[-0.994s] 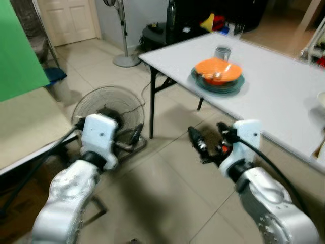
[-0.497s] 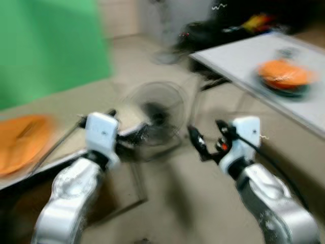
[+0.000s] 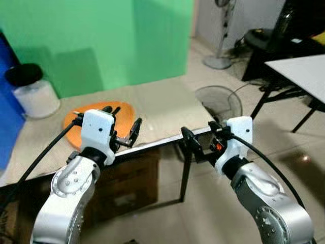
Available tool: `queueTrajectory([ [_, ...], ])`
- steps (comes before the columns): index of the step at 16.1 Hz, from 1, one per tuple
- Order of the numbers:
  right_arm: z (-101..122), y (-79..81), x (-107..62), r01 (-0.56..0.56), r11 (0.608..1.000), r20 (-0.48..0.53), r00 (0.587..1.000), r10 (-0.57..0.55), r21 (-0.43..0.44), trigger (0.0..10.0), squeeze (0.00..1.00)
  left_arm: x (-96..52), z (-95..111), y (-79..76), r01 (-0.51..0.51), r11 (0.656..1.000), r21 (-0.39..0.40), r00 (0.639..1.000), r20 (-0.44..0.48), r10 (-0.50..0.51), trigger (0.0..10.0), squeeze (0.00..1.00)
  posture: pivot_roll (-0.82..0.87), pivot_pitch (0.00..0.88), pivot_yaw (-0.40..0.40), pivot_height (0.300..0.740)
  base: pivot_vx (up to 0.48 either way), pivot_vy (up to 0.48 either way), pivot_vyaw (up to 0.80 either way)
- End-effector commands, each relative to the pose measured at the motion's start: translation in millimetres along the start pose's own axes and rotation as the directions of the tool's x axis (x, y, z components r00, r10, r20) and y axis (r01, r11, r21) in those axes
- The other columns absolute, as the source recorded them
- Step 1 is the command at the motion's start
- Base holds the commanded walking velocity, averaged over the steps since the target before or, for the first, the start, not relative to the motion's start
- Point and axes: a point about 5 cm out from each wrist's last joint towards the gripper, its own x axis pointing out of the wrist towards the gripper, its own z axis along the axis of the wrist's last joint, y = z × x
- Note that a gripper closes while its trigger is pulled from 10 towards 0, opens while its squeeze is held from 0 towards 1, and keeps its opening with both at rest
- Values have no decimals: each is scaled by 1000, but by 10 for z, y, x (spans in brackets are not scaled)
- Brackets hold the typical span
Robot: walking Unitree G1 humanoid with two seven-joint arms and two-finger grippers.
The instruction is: Setting the table
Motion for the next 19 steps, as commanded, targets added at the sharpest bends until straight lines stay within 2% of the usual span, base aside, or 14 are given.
queueTrajectory([
  [1,-7,-19,17,0,1000,-10,1000,0,-4,10000,1000,14,-1,18,-12,1000,14,1000,0,12,10000,0,142,0,30,740,0,0,800],
  [9,4,-33,75,-22,999,-11,1000,22,-23,10000,1000,17,10,19,-11,1000,6,1000,6,11,10000,0,148,0,25,740,316,0,759],
  [19,-3,-89,106,4,1000,-17,1000,-5,-21,10000,1000,3,-19,-2,-1,1000,0,1000,-4,1,10000,0,147,0,19,740,323,0,0],
])
